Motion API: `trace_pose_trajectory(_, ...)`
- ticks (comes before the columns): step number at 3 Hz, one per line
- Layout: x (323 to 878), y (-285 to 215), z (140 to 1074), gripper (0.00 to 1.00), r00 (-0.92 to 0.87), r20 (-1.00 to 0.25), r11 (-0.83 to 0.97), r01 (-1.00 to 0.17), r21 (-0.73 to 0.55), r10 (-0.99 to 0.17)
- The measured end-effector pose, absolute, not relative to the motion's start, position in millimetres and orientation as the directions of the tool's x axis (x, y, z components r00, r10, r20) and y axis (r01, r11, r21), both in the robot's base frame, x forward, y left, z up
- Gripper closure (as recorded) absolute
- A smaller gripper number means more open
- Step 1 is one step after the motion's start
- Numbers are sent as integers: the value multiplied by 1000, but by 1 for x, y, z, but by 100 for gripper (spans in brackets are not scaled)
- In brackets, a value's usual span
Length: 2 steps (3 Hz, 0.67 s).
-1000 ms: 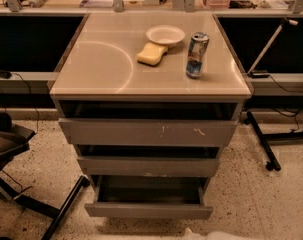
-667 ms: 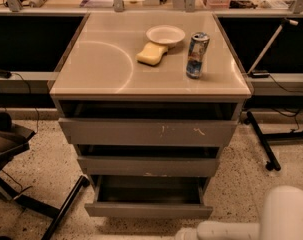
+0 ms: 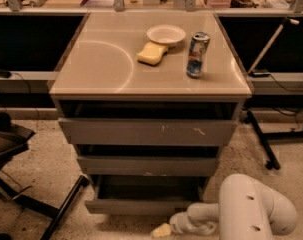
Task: Close bottom drawer
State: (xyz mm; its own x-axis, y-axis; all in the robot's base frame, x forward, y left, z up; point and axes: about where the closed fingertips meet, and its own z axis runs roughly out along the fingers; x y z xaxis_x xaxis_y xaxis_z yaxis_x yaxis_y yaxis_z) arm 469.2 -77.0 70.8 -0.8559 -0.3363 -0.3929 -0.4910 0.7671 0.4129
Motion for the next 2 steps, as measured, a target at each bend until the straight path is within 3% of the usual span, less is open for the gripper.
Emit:
trace_pose_trajectory(1,468,-78,71,0,-856,-393,767,-491,413,-336)
trace_pose_trajectory(2,547,-75,110,0,-803,-495,780,-528,336,-331)
